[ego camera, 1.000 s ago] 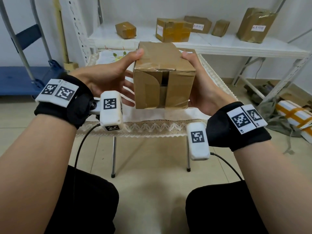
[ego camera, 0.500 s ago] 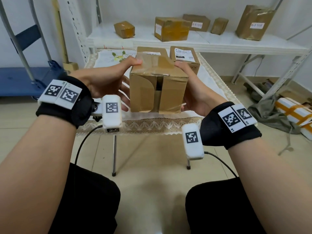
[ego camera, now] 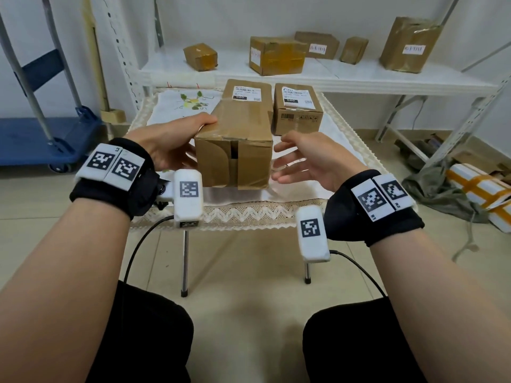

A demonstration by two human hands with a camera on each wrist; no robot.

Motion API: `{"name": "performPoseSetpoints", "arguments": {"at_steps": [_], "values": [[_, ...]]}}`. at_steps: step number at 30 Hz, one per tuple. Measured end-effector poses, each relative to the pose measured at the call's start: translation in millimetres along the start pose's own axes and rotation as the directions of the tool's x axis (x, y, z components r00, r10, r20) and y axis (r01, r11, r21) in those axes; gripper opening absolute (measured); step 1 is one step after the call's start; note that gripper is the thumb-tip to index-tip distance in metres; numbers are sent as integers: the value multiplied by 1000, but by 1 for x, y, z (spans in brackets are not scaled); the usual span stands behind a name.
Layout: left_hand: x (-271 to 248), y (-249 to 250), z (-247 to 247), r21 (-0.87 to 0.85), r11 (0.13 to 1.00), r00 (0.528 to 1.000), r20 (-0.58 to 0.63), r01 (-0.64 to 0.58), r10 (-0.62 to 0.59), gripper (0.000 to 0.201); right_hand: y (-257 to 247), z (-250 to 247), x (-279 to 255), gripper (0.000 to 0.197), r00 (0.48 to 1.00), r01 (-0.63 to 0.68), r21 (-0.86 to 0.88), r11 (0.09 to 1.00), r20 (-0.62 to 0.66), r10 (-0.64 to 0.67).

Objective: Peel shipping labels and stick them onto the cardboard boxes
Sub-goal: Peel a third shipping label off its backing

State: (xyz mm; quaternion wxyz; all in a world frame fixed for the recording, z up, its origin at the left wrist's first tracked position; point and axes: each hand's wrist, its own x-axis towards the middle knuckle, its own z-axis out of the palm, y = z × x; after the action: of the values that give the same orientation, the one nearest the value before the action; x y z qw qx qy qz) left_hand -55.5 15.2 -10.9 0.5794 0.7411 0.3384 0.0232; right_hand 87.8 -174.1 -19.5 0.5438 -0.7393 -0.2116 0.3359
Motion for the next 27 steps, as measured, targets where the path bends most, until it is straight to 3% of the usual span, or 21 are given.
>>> {"name": "performPoseSetpoints", "arguments": {"at_steps": [6, 10, 14, 17, 19, 21, 27], "values": [[4, -1, -4, 0, 1000, 1000, 12, 20, -20, 35, 5, -22, 8, 20, 983, 59, -102, 993, -170, -76], [5, -2, -7, -7, 1000, 1000, -4, 25, -25, 35, 15, -20, 12, 6, 992, 48, -348, 936, -89, -84], [5, -2, -8, -21, 999, 999, -19, 34, -34, 35, 24, -9, 19, 29, 999, 40, -519, 854, 2, -45], [7, -2, -8, -14, 999, 998, -32, 44, -45, 35, 30, -3, 27, 22, 992, 62, -602, 796, -53, -117], [8, -3, -8, 1, 998, 997, -43, 64, -64, 35, 31, -4, 33, 15, 972, 84, -653, 752, -111, -205], [7, -3, -7, 28, 996, 994, -70, 83, -80, 35, 31, -7, 37, 22, 938, 105, -657, 746, -185, -294], [6, 0, 0, 164, 984, 991, -125, 74, -54, 31, 21, -22, 35, 20, 826, 238, -452, 860, -372, -424]]}}
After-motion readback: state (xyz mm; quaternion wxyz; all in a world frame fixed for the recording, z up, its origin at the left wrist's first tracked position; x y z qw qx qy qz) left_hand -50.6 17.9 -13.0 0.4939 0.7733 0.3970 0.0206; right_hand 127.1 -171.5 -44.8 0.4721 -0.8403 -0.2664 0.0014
